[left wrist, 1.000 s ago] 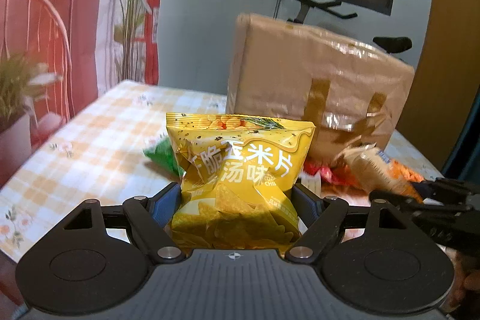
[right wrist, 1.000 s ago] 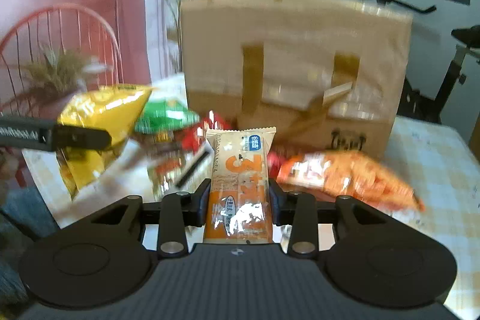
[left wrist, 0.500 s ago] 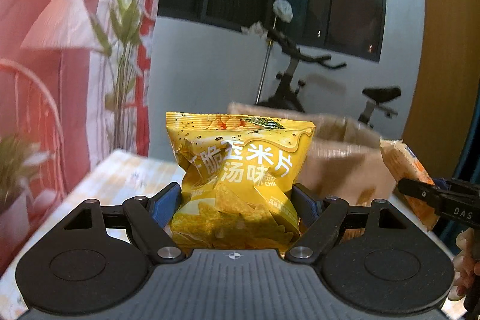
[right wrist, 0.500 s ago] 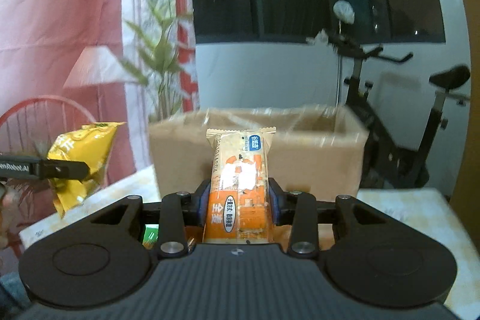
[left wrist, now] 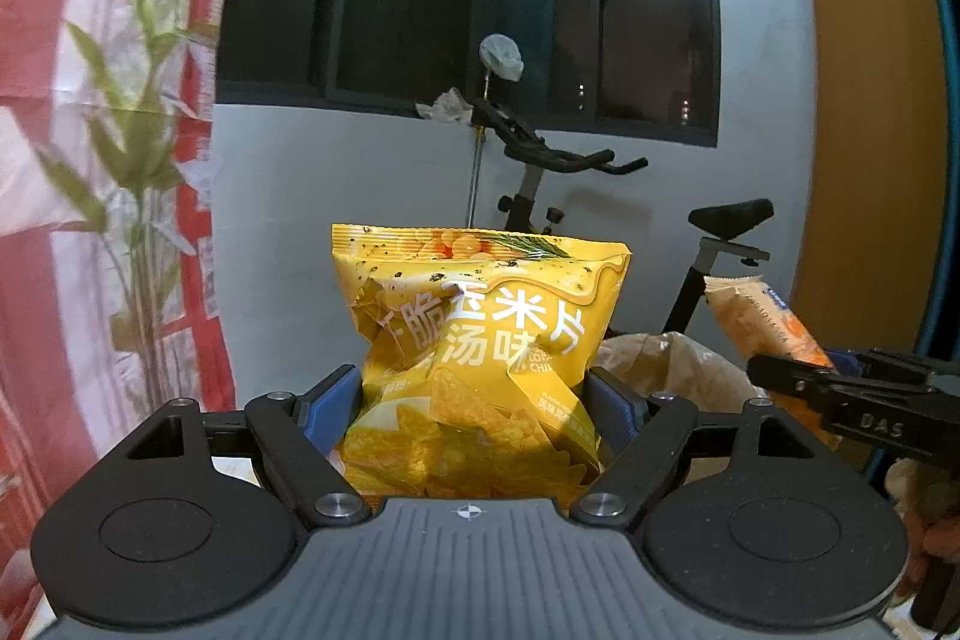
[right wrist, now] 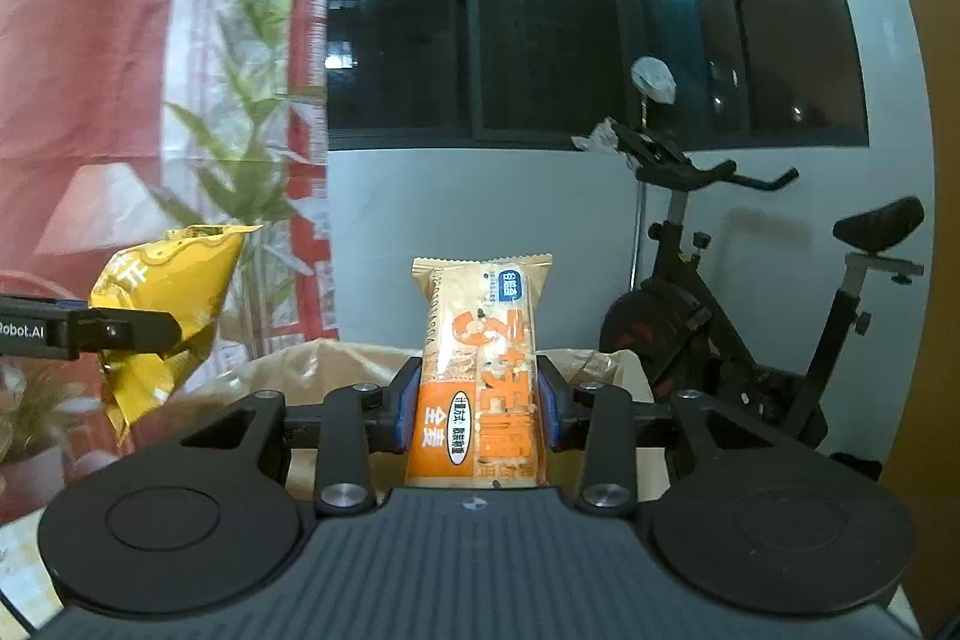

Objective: Organize snacks
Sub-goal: 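Carry both snacks over the paper bag and drop them inside, then reach the left tool to the green chip bag while the right tool grasps the orange corn bag, then close the left tool on the green chip bag and lift it, then carry both chip bags over the paper bag and open both tools inside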

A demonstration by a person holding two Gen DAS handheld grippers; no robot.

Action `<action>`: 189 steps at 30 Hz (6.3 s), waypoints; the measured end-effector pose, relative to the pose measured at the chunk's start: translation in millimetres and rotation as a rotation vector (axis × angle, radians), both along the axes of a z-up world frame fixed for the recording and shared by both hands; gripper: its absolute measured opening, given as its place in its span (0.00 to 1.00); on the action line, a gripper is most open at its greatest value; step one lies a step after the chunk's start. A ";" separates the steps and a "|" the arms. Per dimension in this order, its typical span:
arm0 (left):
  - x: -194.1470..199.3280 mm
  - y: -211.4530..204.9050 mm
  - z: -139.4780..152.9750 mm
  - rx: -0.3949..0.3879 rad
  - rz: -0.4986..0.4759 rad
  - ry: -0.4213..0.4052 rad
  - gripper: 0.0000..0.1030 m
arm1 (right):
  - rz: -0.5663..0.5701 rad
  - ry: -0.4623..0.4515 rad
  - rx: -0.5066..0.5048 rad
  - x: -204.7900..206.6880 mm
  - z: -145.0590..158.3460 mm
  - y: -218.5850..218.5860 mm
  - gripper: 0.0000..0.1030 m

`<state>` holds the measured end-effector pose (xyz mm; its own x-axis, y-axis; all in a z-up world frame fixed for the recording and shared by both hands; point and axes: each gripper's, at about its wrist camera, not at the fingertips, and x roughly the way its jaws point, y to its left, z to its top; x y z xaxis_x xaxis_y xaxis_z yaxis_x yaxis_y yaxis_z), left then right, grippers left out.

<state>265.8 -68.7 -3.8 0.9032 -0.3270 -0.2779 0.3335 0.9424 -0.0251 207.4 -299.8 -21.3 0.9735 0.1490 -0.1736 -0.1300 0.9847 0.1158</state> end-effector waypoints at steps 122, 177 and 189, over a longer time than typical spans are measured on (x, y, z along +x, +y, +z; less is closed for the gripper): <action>6.8 120.9 -163.0 -0.217 0.386 0.529 0.89 | -0.010 0.438 0.145 -63.3 -189.8 -14.6 0.71; -112.6 112.0 -122.4 -0.196 0.256 0.276 0.75 | -0.132 0.364 0.203 -99.9 -162.5 -30.7 0.70; -123.0 102.0 -69.0 -0.148 0.210 0.097 0.75 | -0.189 0.181 0.232 -124.9 -98.9 -52.1 0.70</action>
<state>142.7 33.4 -72.8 0.9271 -0.1789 -0.3295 0.1205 0.9744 -0.1898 82.5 -351.9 -120.2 0.9443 0.0246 -0.3283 0.0954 0.9340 0.3443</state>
